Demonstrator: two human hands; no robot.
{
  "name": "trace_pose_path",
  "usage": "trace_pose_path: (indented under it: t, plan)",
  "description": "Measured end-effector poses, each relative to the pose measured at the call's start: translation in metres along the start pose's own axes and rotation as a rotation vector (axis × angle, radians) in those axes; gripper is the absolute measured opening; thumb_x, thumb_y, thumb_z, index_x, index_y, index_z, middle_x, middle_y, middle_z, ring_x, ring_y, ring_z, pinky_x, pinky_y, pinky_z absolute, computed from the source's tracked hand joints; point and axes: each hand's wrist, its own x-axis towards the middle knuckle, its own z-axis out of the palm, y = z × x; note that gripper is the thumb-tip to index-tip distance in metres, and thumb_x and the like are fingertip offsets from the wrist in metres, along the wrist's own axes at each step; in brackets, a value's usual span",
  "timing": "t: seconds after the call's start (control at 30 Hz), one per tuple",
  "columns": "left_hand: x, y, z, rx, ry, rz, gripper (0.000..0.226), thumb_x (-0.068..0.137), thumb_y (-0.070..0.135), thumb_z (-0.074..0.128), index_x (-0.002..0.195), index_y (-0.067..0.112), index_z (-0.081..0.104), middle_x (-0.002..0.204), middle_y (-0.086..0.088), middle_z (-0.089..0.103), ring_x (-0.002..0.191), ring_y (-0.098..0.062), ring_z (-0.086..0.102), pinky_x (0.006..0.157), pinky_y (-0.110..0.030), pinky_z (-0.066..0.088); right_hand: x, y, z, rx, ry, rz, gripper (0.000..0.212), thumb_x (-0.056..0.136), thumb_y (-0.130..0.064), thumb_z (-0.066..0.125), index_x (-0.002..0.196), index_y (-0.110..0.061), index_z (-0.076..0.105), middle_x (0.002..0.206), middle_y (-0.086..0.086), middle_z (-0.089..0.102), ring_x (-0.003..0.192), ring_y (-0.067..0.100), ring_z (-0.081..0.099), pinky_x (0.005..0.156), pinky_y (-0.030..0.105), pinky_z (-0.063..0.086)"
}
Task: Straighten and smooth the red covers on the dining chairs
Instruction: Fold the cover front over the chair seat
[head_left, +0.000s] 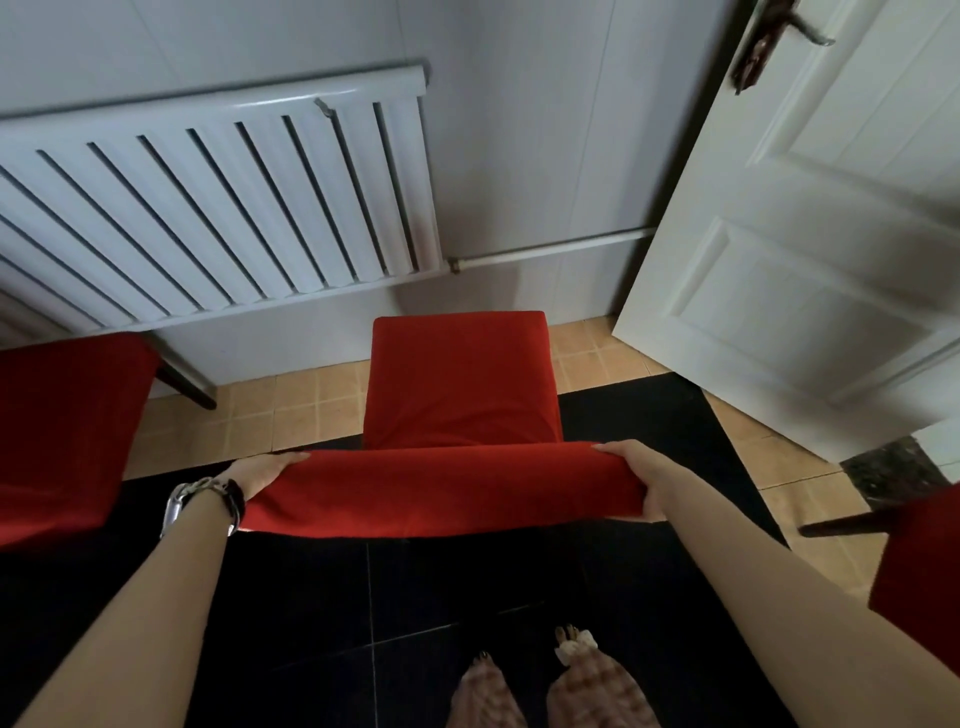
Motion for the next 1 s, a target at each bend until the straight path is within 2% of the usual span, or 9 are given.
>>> trace_pose_path:
  t: [0.07,0.2,0.33,0.43,0.5,0.6,0.73,0.9,1.0]
  plan:
    - [-0.007,-0.008,0.005,-0.015,-0.005,0.002,0.065,0.093,0.036,0.056,0.143,-0.001,0.036,0.15,-0.019,0.033,0.139,-0.034,0.03,0.117,-0.044,0.02,0.003,0.0,-0.003,-0.01,0.011,-0.011,0.05,0.082,-0.031,0.07,0.118,-0.015,0.039,0.101,0.019,0.051,0.085,0.037,0.054,0.055,0.045,0.046]
    - [-0.021,-0.023,0.01,-0.025,0.014,-0.033,0.059,0.093,0.039,0.057,0.133,-0.003,0.05,0.139,-0.022,0.048,0.13,-0.037,0.042,0.114,-0.043,0.026,0.005,-0.001,-0.007,-0.058,0.012,-0.032,0.057,0.081,-0.033,0.069,0.125,-0.015,0.039,0.111,0.02,0.051,0.097,0.038,0.054,0.066,0.046,0.049]
    - [-0.029,-0.029,0.01,-0.114,-0.022,-0.094,0.058,0.09,0.043,0.06,0.13,0.001,0.053,0.131,-0.022,0.054,0.122,-0.039,0.049,0.11,-0.047,0.032,0.005,-0.003,-0.012,-0.091,-0.006,-0.051,0.062,0.079,-0.036,0.071,0.128,-0.016,0.039,0.113,0.02,0.051,0.095,0.038,0.055,0.059,0.046,0.049]
    - [-0.036,-0.029,0.005,-0.263,-0.112,-0.207,0.053,0.082,0.043,0.069,0.118,0.005,0.058,0.118,-0.026,0.06,0.106,-0.043,0.059,0.094,-0.054,0.048,0.004,-0.001,-0.012,-0.072,-0.034,-0.049,0.062,0.077,-0.04,0.073,0.124,-0.017,0.04,0.11,0.02,0.051,0.092,0.038,0.057,0.056,0.043,0.052]
    - [-0.034,-0.032,0.0,-0.366,-0.165,-0.264,0.057,0.078,0.042,0.073,0.118,0.005,0.057,0.117,-0.026,0.061,0.105,-0.042,0.061,0.091,-0.055,0.05,0.003,-0.001,-0.014,-0.053,-0.082,-0.031,0.063,0.073,-0.045,0.075,0.118,-0.016,0.041,0.111,0.021,0.052,0.092,0.041,0.059,0.054,0.041,0.056]
    - [-0.027,-0.041,-0.002,-0.467,-0.229,-0.286,0.059,0.077,0.037,0.073,0.124,0.005,0.056,0.119,-0.022,0.062,0.107,-0.037,0.061,0.096,-0.05,0.048,0.004,-0.004,-0.017,-0.047,-0.124,-0.004,0.07,0.068,-0.05,0.078,0.115,-0.014,0.041,0.113,0.025,0.053,0.091,0.045,0.062,0.055,0.046,0.057]
    - [-0.029,-0.05,0.006,-0.587,-0.253,-0.253,0.03,0.087,0.029,0.063,0.108,0.008,0.061,0.085,-0.017,0.071,0.072,-0.03,0.069,0.069,-0.04,0.052,0.005,-0.005,-0.011,-0.068,-0.007,-0.022,0.06,0.078,-0.037,0.073,0.123,-0.017,0.038,0.109,0.021,0.051,0.09,0.04,0.057,0.055,0.045,0.051]
    - [-0.05,-0.074,0.019,-0.707,-0.279,-0.22,0.024,0.09,0.029,0.059,0.101,0.008,0.063,0.08,-0.013,0.073,0.066,-0.026,0.071,0.059,-0.033,0.054,0.009,-0.001,-0.013,-0.112,0.068,-0.054,0.064,0.08,-0.032,0.071,0.132,-0.016,0.036,0.118,0.019,0.049,0.1,0.039,0.053,0.066,0.046,0.048]
    - [-0.066,-0.093,0.029,-0.752,-0.265,-0.21,0.025,0.092,0.029,0.057,0.104,0.009,0.063,0.082,-0.013,0.074,0.069,-0.027,0.071,0.06,-0.035,0.055,0.01,0.002,-0.014,-0.145,0.076,-0.068,0.068,0.081,-0.031,0.071,0.136,-0.015,0.034,0.121,0.019,0.047,0.098,0.039,0.052,0.061,0.047,0.046]
